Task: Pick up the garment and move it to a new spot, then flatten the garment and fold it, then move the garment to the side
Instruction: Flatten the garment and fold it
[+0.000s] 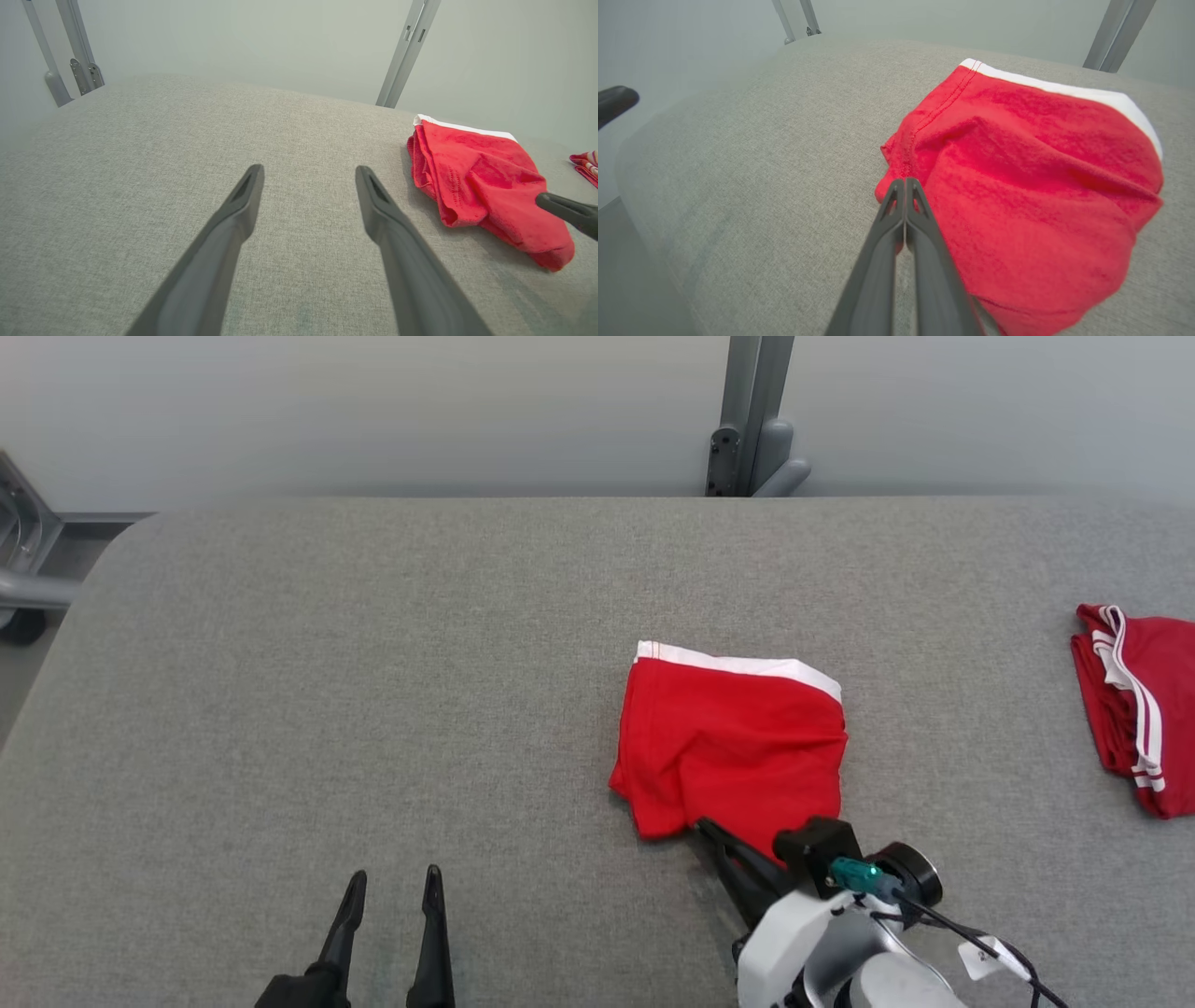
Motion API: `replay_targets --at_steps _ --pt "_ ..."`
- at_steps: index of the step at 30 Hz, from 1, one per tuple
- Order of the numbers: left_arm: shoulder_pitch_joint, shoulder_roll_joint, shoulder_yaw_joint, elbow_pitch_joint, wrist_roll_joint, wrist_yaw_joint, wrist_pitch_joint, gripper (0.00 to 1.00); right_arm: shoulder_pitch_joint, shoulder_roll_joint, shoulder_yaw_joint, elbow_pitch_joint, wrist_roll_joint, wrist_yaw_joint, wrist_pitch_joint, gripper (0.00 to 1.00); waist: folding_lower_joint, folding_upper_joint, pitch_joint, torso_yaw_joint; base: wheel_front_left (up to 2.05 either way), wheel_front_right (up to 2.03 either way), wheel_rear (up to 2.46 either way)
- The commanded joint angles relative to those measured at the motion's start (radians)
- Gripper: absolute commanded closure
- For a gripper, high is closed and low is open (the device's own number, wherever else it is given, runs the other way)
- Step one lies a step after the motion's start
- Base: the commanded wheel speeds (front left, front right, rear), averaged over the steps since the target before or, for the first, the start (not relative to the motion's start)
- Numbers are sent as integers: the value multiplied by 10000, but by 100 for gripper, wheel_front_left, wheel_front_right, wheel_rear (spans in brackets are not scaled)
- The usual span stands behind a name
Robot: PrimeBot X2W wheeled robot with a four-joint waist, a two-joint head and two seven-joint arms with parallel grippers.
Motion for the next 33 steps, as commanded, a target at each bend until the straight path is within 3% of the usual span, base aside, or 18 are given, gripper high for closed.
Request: replay_targets --at_steps 1,9,16,25,33 --pt "-226 9 -9 -29 -83 -61 0 0 -272 18 -88 74 -287 -1 263 100 0 0 317 116 0 0 0" --pt "-605 9 93 96 -94 -175 0 0 -988 336 -514 510 -1327 -1 1713 100 0 0 826 483 0 0 0" --pt "-821 9 117 137 -171 -188 0 0 -1565 389 -290 960 -1762 -1 2200 100 0 0 1111 678 0 0 0" --pt "-1046 9 108 320 -81 -266 0 0 -2645 399 814 1985 -958 -1 2198 100 0 0 1180 881 0 0 0" --pt "-909 9 232 406 7 -269 0 0 -3080 398 1611 2387 -76 -1 1410 100 0 0 831 889 0 0 0"
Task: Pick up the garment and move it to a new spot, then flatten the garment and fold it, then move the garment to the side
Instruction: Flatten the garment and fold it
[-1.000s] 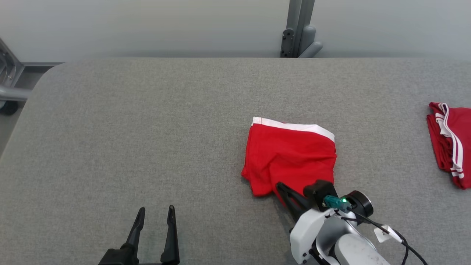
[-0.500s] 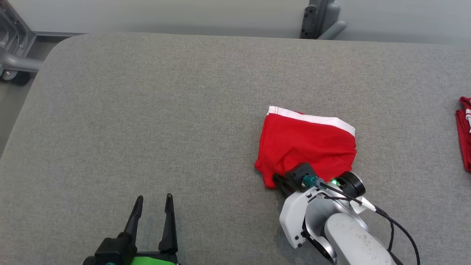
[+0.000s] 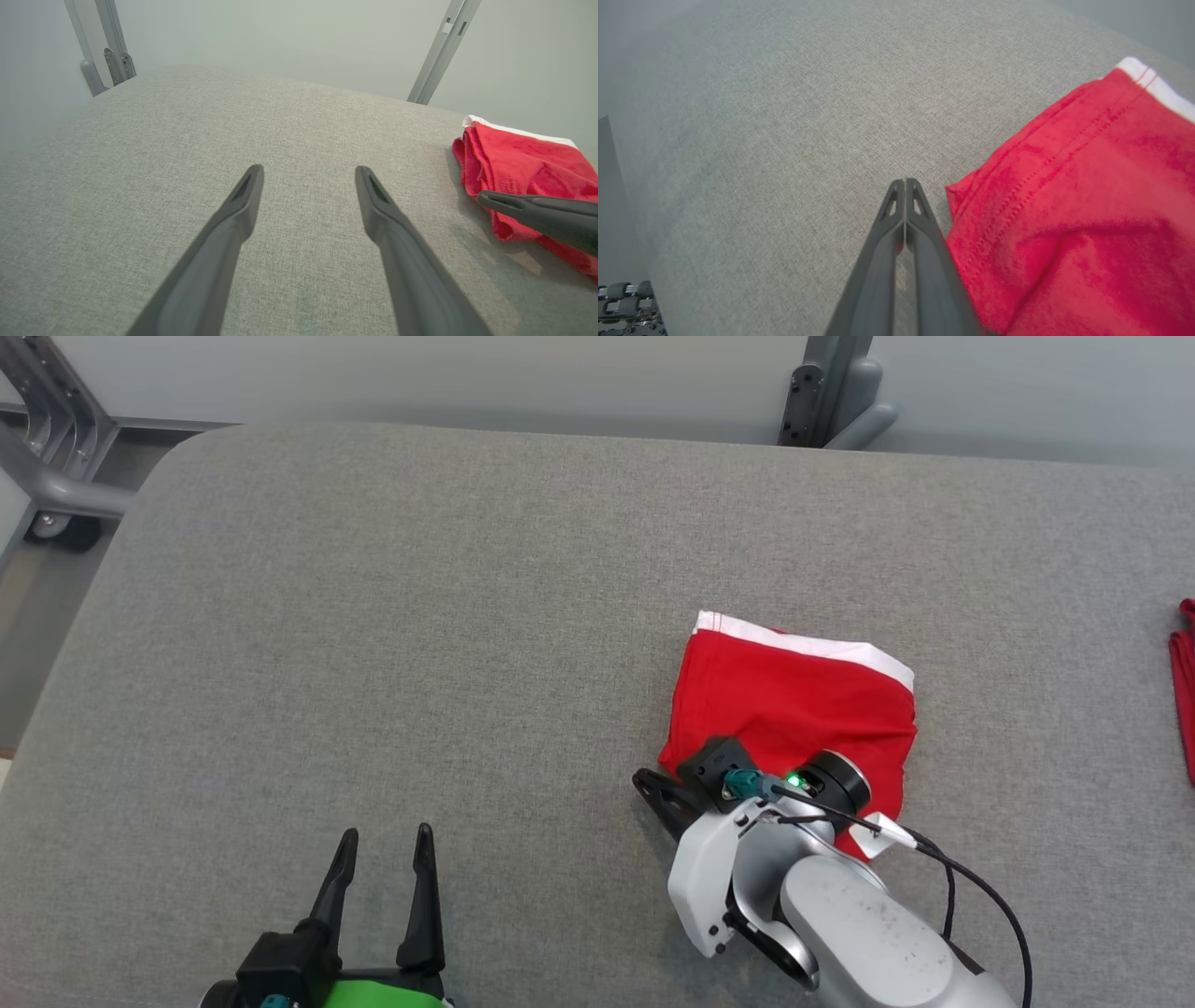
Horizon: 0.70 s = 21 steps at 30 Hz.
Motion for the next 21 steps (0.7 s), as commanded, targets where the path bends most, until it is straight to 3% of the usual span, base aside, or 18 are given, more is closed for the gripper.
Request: replay_targets --at_steps 1,5,6,7,8,13,21 --pt "61 9 82 -22 135 20 0 0 6 -22 36 -46 141 -1 -291 100 0 0 -225 -55 0 0 0" --pt "329 9 250 -147 228 57 0 0 609 -35 -539 -398 228 -1 -1569 100 0 0 -739 -222 0 0 0" --pt "404 9 321 -189 255 76 0 0 765 -33 -772 -536 35 -1 -1985 93 0 0 -860 -296 0 0 0" --pt "475 10 391 -238 274 91 0 0 975 -21 -995 -671 -111 -1 -2357 50 0 0 -968 -392 0 0 0" --pt "548 10 451 -271 284 109 0 0 1228 -23 -1282 -809 -212 -1 -2719 0 0 0 -1066 -499 0 0 0" --pt "875 10 743 -349 423 121 0 0 2449 -163 -2673 -1768 -835 -1 -3489 0 0 0 -1511 -1047 0 0 0" --pt "733 10 993 -313 494 13 0 0 4430 -801 -5188 -3684 -1235 -1 -3604 0 0 0 -1758 -1476 0 0 0"
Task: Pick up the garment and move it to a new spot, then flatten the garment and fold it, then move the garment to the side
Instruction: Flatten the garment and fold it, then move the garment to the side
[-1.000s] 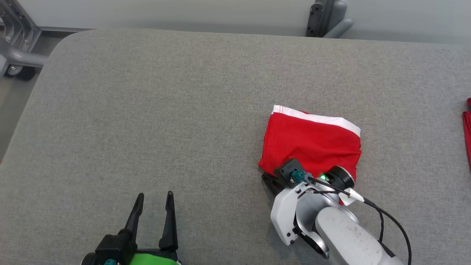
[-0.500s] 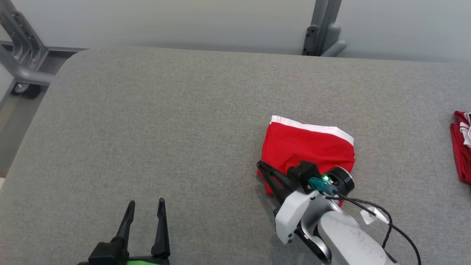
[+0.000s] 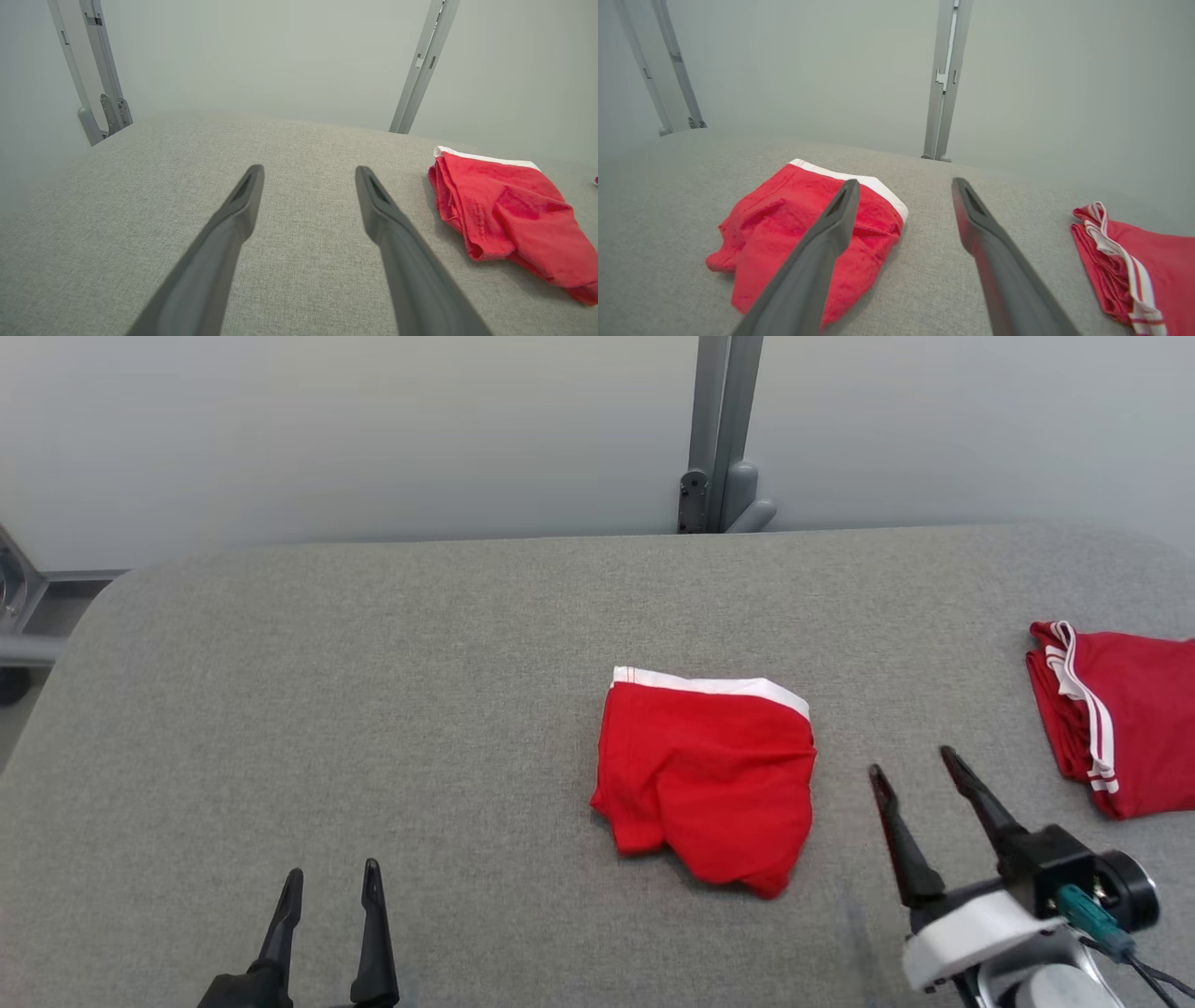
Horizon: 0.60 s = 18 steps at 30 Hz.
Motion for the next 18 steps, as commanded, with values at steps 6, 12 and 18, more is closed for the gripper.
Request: replay_targets --at_steps 6,12,18 --pt "-49 12 94 144 200 -144 0 0 1257 38 -1288 -410 93 -15 -29 0 0 0 -380 -242 0 0 0" --pt "146 12 294 250 356 -251 0 0 1676 287 -1838 -512 194 -13 -30 0 0 0 -506 -288 0 0 0" --pt "187 12 379 257 304 -240 0 0 1722 570 -1980 -318 130 -15 -29 0 0 0 -521 -290 0 0 0"
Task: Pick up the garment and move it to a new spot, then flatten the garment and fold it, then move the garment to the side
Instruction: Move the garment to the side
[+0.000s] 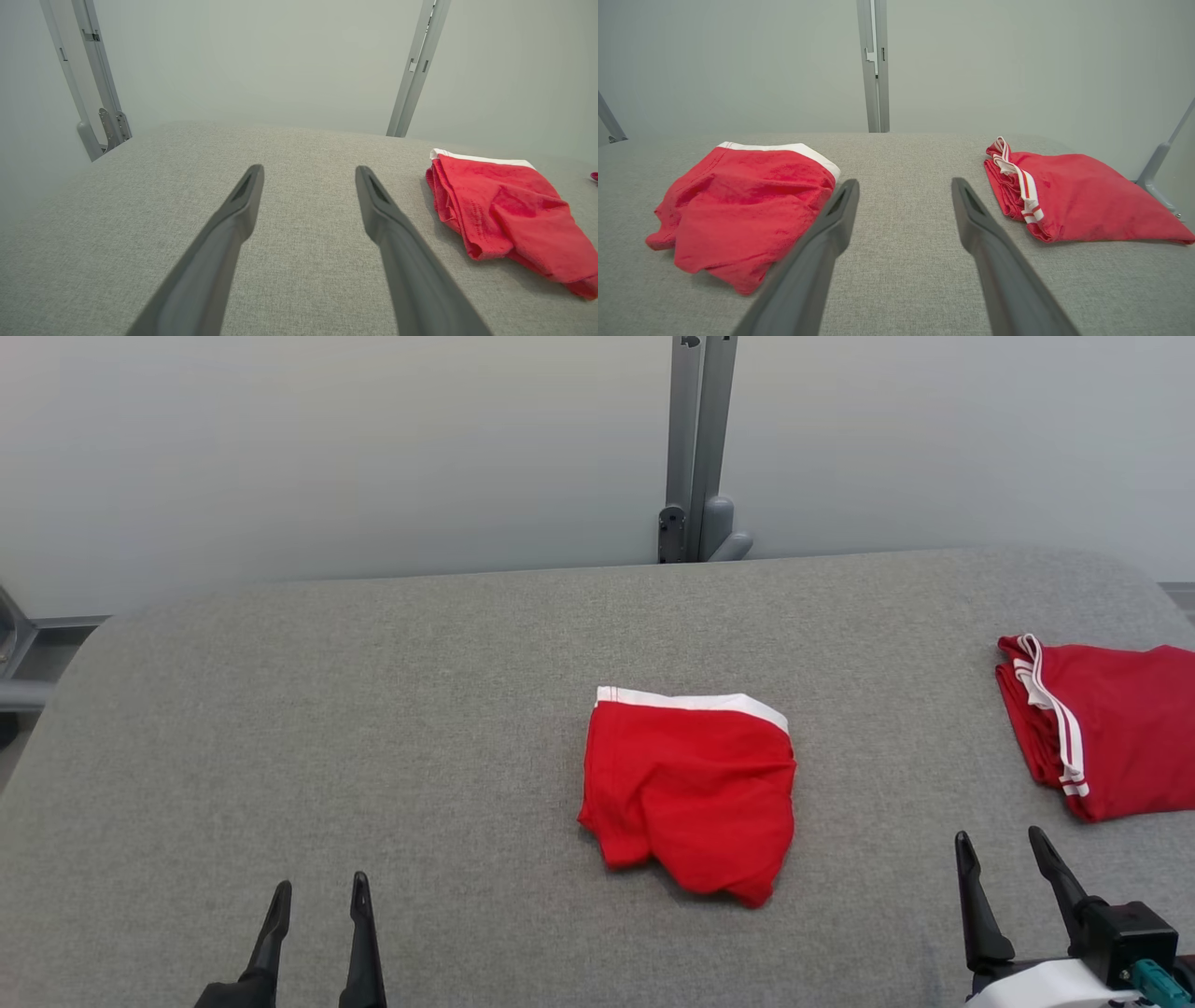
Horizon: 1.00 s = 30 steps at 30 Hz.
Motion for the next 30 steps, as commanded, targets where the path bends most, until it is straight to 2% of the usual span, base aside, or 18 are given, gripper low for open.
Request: replay_targets --at_steps 1,5,7,9,12,16,20,23,27,30 --pt "115 12 5 -20 -15 10 0 0 14 34 -43 23 30 -11 -26 0 0 0 6 20 0 0 0" --pt "103 12 -48 -72 -33 37 0 0 -109 124 -176 21 115 -13 -26 0 0 0 28 102 0 0 0" --pt "85 12 -53 -128 -43 48 0 0 -294 168 -231 103 478 -11 -24 0 0 0 89 136 0 0 0" --pt "72 12 -40 -189 -48 41 0 0 -486 214 177 583 1107 -5 -6 0 0 0 176 159 0 0 0" --pt "83 12 -55 -231 -71 17 0 0 -1173 179 902 959 2363 -7 1273 0 0 0 320 187 0 0 0" --pt "68 12 -124 -225 -69 -28 0 0 -2018 217 1077 1247 4194 -5 3909 0 0 0 604 215 0 0 0" --pt "-265 12 -240 -255 -58 -115 0 0 -2974 207 1115 1759 4816 -5 5451 0 0 0 1085 422 0 0 0" --pt "-488 12 -335 -223 -84 -171 0 0 -3620 193 956 2606 5027 -5 5860 0 0 0 1369 638 0 0 0" --pt "-795 12 -407 -144 -64 -232 0 0 -4613 209 1006 4072 5502 -5 5861 0 0 0 1672 945 0 0 0" --pt "-973 12 -484 -110 -83 -265 0 0 -5284 208 1355 5179 6491 -5 5854 0 0 0 1826 1097 0 0 0"
